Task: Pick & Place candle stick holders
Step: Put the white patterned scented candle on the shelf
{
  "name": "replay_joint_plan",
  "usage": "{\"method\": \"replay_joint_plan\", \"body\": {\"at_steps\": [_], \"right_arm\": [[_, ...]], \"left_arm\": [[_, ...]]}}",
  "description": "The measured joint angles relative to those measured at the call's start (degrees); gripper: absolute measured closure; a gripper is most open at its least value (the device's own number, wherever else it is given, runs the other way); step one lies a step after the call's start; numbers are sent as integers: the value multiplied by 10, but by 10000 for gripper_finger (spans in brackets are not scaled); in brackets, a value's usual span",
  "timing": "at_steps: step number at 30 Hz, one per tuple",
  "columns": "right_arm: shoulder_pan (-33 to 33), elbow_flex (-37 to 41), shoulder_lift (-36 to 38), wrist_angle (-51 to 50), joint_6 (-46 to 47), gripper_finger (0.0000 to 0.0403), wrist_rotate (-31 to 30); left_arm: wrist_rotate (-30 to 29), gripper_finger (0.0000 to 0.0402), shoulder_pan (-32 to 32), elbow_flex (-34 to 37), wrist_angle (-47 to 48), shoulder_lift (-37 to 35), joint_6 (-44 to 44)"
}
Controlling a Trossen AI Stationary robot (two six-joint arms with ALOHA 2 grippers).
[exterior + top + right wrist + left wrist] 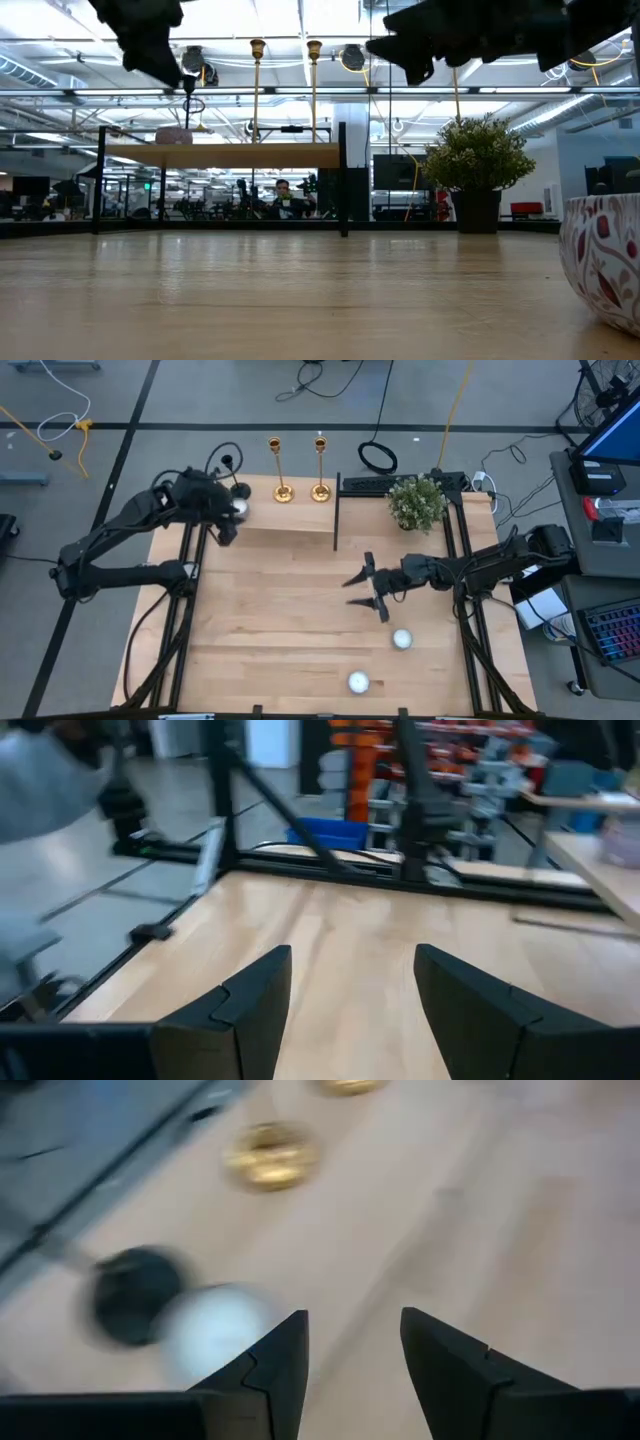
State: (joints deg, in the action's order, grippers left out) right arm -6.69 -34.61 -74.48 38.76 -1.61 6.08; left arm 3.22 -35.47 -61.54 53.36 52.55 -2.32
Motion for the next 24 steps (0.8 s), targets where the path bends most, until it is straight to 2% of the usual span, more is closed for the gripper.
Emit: {"method": "replay_joint_plan", "body": {"at_steps": [5, 10, 13, 16, 22, 24], "right_arm": [[-57, -18, 0, -3, -26, 193, -2], [-112, -45, -5, -67, -34, 193, -61], [-132, -62, -5, -132, -3, 193, -90], [-146, -65, -6, -175, 55, 193, -91], [-180, -66, -63, -174, 136, 193, -85], [-191, -66, -99, -154, 164, 193, -62]], "left_arm": [[89, 238, 77, 0, 0, -12, 21], [85, 238, 191, 0, -2, -7, 39], [59, 238, 267, 0, -12, 1, 56], [9, 238, 344, 0, -52, 18, 72], [-84, 238, 476, 0, -139, 82, 72], [-118, 238, 509, 0, -156, 108, 72]]}}
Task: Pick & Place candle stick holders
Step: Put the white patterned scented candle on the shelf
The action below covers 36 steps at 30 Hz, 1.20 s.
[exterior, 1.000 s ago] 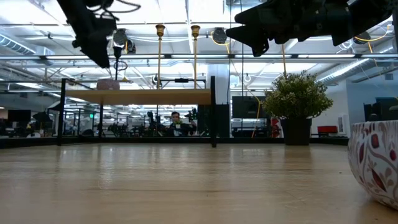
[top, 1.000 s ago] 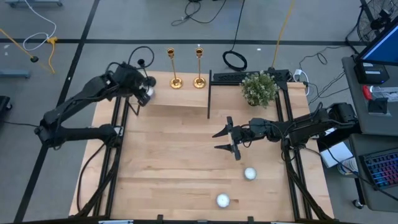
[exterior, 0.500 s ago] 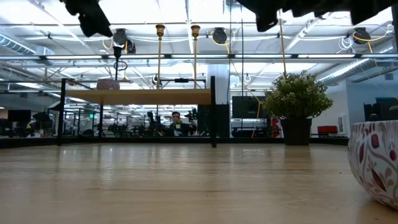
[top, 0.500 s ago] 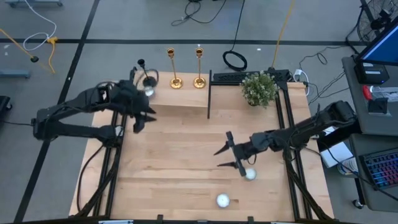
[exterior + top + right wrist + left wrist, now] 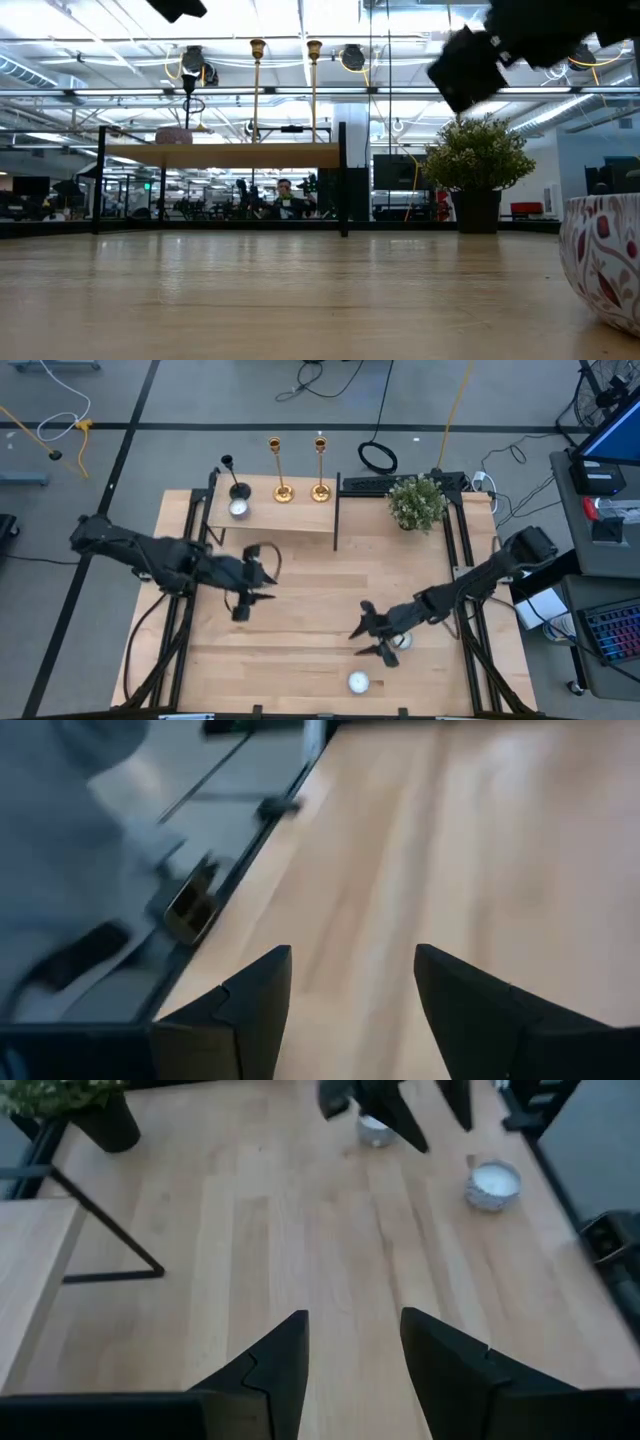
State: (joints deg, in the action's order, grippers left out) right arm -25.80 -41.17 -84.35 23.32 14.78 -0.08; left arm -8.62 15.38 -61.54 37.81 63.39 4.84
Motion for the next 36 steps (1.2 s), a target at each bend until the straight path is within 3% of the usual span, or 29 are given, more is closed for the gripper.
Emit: {"method": "replay_joint_plan", "body": {"at_steps": [5, 13, 21, 31, 36], "right_arm": [[-31, -4, -60, 29, 40, 193, 20], [-63, -5, -108, 27, 50, 193, 18], [-67, -6, -155, 33, 56, 199, 19], [-69, -5, -163, 41, 59, 272, 18], [-69, -5, -163, 3, 55, 334, 17]], "left_arm": [[-83, 238, 49, 0, -17, 57, 31], [-104, 238, 80, 0, -16, 122, 91], [-146, 238, 85, 0, -15, 132, 166], [-154, 238, 85, 0, -15, 133, 170], [-154, 238, 85, 0, -15, 133, 179]]}}
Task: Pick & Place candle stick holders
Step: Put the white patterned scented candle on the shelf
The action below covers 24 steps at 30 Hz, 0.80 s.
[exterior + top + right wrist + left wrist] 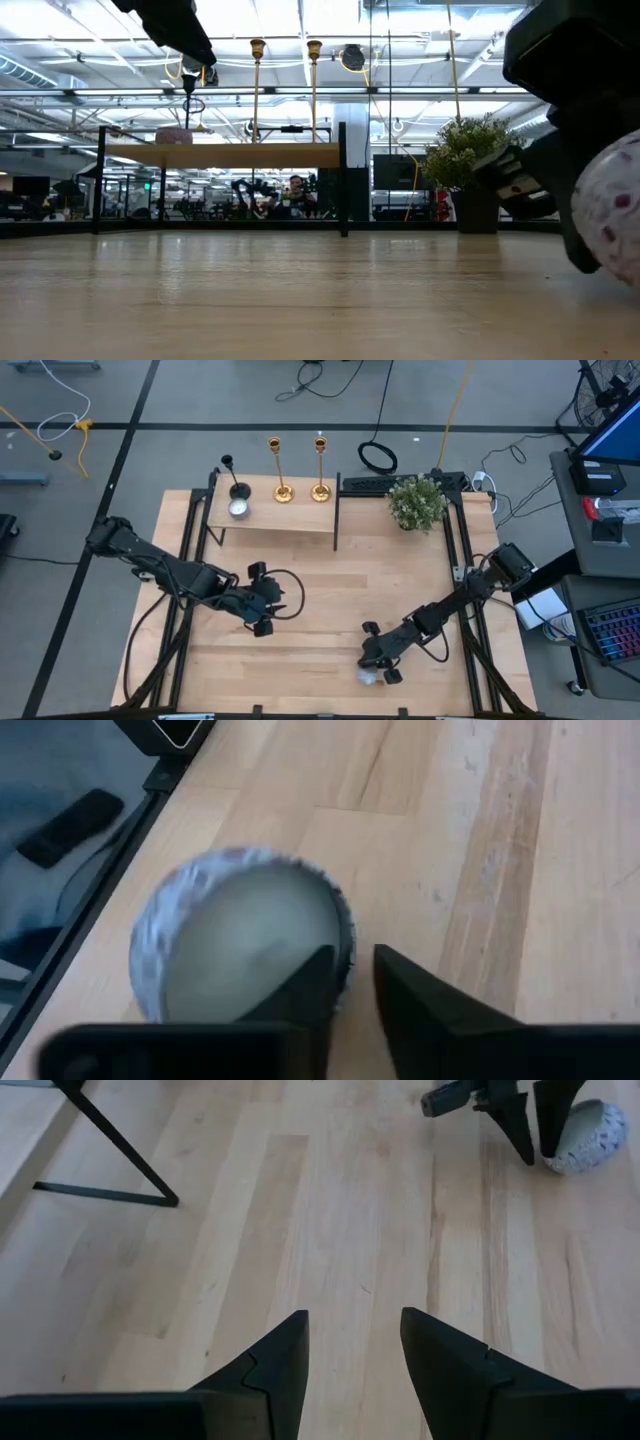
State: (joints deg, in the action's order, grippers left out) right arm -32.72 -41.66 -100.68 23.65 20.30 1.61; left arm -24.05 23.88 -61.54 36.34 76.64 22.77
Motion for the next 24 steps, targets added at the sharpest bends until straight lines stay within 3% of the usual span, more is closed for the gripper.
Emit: {"method": "replay_joint_plan", "body": {"at_steps": [4, 14, 22, 24], "right_arm": [[3, 0, 1, 3, -4, 393, 0], [19, -3, 4, 47, -50, 399, -46], [73, -73, 19, -9, -171, 401, -51], [89, -94, 19, -20, -213, 402, -79]], "left_arm": [[0, 238, 2, 0, 2, 0, 19], [-53, 238, 44, 0, 134, -66, 130], [-98, 238, 70, 0, 198, -141, 167], [-110, 238, 75, 0, 210, -154, 168]]}}
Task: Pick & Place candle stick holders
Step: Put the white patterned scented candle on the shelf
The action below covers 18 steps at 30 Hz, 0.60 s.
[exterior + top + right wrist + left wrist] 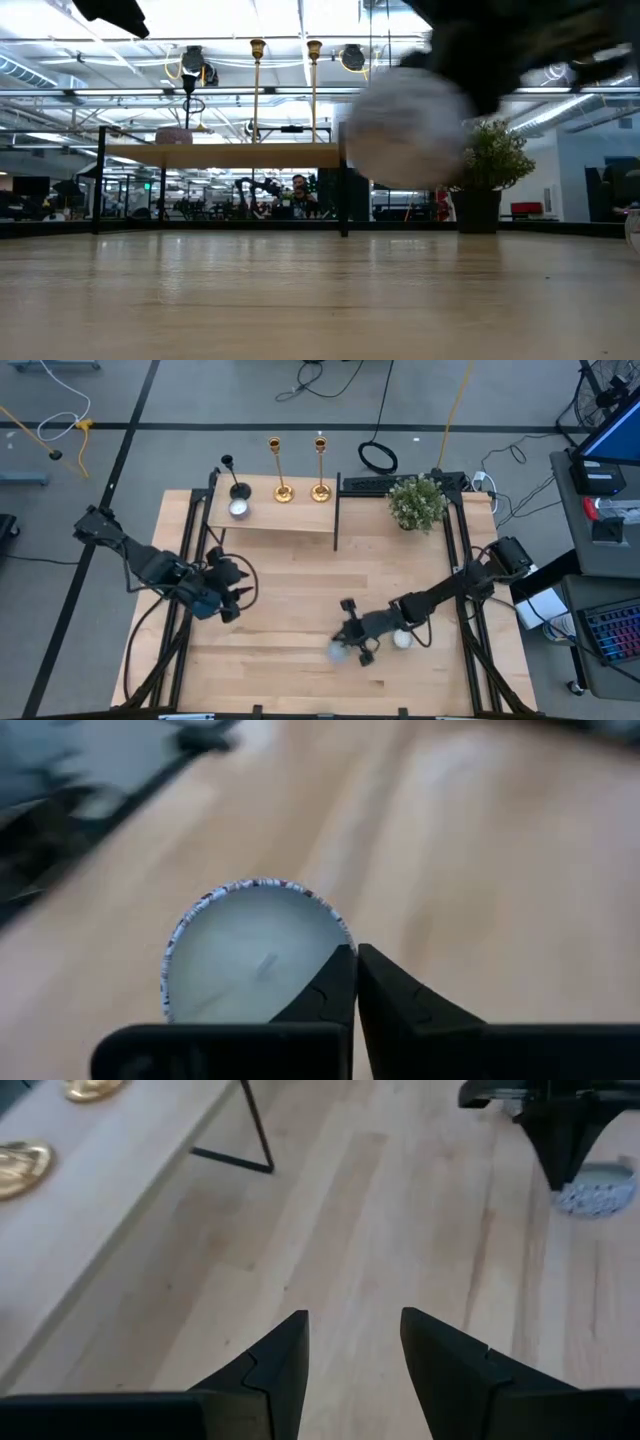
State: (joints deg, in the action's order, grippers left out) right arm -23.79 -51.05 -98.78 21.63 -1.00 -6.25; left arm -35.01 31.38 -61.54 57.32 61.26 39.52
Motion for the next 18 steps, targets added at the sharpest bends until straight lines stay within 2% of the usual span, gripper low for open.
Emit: {"method": "replay_joint_plan", "body": {"at_steps": [8, 11, 18], "right_arm": [[82, -120, 0, -17, -171, 402, -137], [110, -173, 0, -18, -229, 402, -134], [201, -245, 0, -20, -283, 402, -133]], "left_arm": [[-21, 238, 5, 0, 63, -36, 17], [-50, 238, 5, 0, 87, -41, 41], [-79, 238, 5, 0, 104, -41, 41]]}}
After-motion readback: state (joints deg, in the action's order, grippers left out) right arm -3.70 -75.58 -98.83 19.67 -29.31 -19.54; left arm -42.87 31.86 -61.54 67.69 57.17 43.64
